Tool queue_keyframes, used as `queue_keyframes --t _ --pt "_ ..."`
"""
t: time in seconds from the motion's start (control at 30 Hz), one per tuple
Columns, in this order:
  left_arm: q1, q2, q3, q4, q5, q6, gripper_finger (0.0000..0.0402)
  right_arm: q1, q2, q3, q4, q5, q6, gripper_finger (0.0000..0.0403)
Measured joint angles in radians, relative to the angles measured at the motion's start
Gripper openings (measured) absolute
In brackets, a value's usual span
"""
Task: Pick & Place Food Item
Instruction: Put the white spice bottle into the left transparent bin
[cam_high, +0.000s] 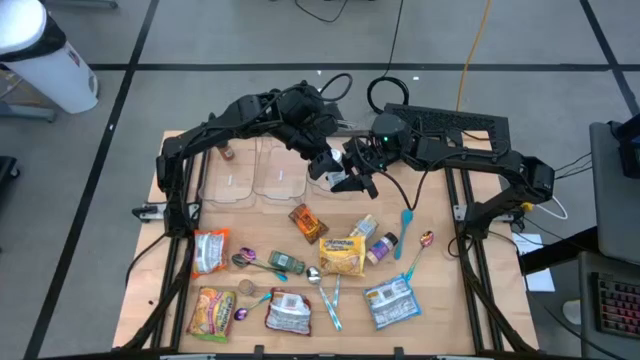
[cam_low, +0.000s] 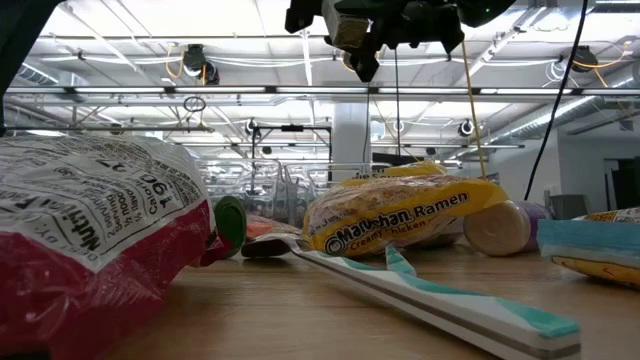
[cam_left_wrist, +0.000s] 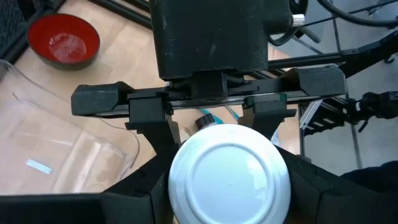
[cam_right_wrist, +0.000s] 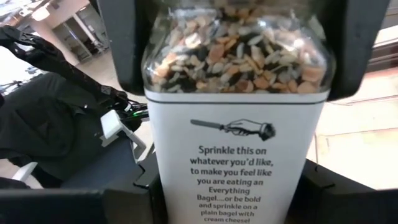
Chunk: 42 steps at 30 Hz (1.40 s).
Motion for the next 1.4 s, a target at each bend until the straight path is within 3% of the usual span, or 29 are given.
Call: queue_keyframes --t 0.27,0.5,0.7,1.07,1.23,1.4 --pt "0.003 0.0 0.0 -0.003 -0.015 0.086 0.0203 0.0 0.0 0.0 0.002 0.052 -0.023 0.0194" --pt "0.017 -0.017 0.001 -0.056 -0.007 0.141 0.0203 -0.006 0.0 0.0 0.02 0.045 -0.021 0.0285" --pt "0.047 -0.065 0.001 -0.126 -0.05 0.129 0.0203 -0.036 -0.002 0.0 0.049 0.05 -0.017 0.0305" --pt "0.138 -0.244 0.0 -0.387 -0.294 0.096 0.0203 -0.139 -0.013 0.001 0.106 0.051 0.019 0.0292" --pt "0.172 -0.311 0.0 -0.507 -0.431 -0.003 0.0203 -0.169 -0.012 0.001 0.121 0.052 0.071 0.0292" --pt "0.175 -0.367 -0.027 -0.504 -0.513 -0.116 0.0203 -0.178 -0.012 0.0 0.115 0.053 0.074 0.0292"
